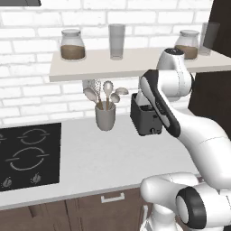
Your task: Start the toaster. Once the lever pops up, take the bread to the plate on the dining counter.
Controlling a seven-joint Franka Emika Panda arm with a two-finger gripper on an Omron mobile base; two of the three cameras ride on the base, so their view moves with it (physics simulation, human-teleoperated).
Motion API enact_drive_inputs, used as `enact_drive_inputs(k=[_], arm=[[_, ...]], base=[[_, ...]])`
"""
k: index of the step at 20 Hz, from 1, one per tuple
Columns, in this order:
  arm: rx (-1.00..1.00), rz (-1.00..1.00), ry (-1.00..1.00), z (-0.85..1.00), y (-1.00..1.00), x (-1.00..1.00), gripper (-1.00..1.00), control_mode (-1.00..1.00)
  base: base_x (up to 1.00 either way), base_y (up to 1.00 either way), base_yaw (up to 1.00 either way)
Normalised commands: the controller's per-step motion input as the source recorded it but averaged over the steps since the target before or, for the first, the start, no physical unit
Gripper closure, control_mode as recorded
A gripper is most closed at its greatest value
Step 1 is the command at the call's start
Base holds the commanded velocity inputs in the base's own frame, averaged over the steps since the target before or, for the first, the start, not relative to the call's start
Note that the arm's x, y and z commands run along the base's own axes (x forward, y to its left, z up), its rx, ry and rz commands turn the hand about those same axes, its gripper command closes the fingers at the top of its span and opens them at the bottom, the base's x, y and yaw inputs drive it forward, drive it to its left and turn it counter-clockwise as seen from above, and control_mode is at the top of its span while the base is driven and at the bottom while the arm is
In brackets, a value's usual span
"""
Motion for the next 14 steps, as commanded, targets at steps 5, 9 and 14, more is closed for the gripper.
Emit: enact_drive_inputs(k=[5, 9, 14], arm=[[0.00, 0.00, -0.10, -0.01, -0.13, 0.05, -1.00, -1.00], [0.00, -0.05, -0.21, 0.08, -0.74, 0.01, -1.00, -1.00], [0.00, -0.11, -0.27, 0.02, -0.82, 0.02, -1.00, -1.00]], base=[[0.00, 0.00, 0.00], [0.00, 0.00, 0.00], [0.00, 0.00, 0.00]])
